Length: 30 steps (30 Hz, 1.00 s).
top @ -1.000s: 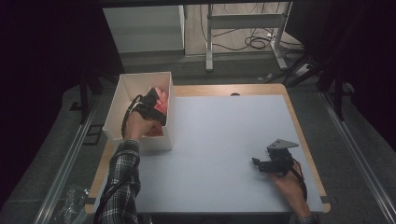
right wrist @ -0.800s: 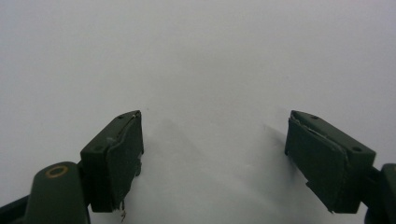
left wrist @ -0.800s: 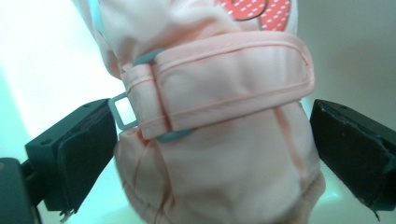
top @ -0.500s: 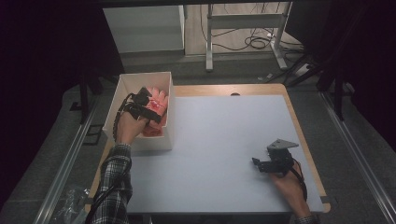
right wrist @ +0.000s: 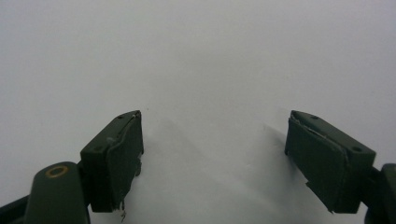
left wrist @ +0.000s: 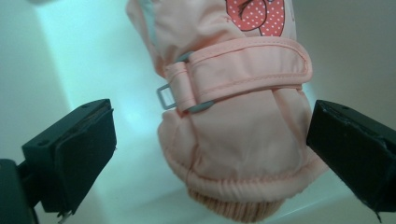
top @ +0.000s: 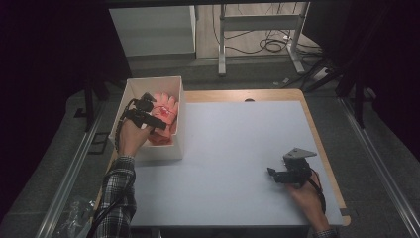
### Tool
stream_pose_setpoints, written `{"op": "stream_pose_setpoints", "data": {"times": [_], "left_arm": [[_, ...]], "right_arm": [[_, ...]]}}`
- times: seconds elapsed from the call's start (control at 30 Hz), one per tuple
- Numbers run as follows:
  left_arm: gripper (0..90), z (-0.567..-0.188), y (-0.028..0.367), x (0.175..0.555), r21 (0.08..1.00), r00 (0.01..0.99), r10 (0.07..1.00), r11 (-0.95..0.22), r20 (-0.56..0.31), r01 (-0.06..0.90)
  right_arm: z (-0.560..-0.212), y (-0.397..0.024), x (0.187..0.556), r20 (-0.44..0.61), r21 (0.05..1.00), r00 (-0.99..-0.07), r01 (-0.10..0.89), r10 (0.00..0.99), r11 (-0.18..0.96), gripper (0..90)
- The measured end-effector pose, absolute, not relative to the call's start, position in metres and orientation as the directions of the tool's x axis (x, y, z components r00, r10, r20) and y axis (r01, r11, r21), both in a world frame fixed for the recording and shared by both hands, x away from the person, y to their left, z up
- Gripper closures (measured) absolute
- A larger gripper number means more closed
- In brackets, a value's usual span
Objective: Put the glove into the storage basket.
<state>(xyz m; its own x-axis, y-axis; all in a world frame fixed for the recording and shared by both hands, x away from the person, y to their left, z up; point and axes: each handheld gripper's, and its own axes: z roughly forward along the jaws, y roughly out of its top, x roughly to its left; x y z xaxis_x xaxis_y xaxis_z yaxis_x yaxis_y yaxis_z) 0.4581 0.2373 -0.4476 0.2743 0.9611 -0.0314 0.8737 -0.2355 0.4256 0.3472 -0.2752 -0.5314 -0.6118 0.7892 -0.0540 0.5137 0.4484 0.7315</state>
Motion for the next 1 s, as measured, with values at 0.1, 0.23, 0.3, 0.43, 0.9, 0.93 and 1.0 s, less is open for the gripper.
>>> {"op": "stream_pose_setpoints", "data": {"times": [0.1, 0.23, 0.3, 0.43, 0.9, 0.93, 1.0], "left_arm": [[2.5, -0.447, 0.239, 0.456, 0.424, 0.275, 0.961, -0.242, -0.019, 0.873], [2.5, -0.444, 0.242, 0.453, 0.444, 0.278, 0.961, -0.244, -0.012, 0.862], [2.5, -0.442, 0.242, 0.451, 0.454, 0.283, 0.959, -0.247, -0.011, 0.856], [2.6, -0.438, 0.240, 0.446, 0.481, 0.301, 0.954, -0.259, -0.010, 0.837], [2.5, -0.420, 0.234, 0.426, 0.585, 0.371, 0.929, -0.294, -0.012, 0.756], [2.5, -0.419, 0.233, 0.425, 0.592, 0.377, 0.926, -0.298, -0.011, 0.749], [2.3, -0.417, 0.232, 0.422, 0.599, 0.385, 0.923, -0.305, -0.007, 0.741]], "right_arm": [[-0.531, -0.275, 0.347, -0.055, 0.731, -0.612, 0.513, 0.789, 0.449, 19.6], [-0.531, -0.275, 0.347, -0.054, 0.731, -0.612, 0.514, 0.789, 0.449, 19.6], [-0.531, -0.275, 0.347, -0.054, 0.731, -0.612, 0.514, 0.789, 0.449, 19.6], [-0.531, -0.275, 0.347, -0.055, 0.731, -0.612, 0.513, 0.789, 0.450, 19.6], [-0.531, -0.275, 0.347, -0.056, 0.731, -0.611, 0.514, 0.790, 0.449, 19.4], [-0.531, -0.275, 0.347, -0.055, 0.731, -0.611, 0.514, 0.790, 0.449, 19.4], [-0.531, -0.275, 0.347, -0.056, 0.731, -0.611, 0.514, 0.790, 0.449, 19.4]]}}
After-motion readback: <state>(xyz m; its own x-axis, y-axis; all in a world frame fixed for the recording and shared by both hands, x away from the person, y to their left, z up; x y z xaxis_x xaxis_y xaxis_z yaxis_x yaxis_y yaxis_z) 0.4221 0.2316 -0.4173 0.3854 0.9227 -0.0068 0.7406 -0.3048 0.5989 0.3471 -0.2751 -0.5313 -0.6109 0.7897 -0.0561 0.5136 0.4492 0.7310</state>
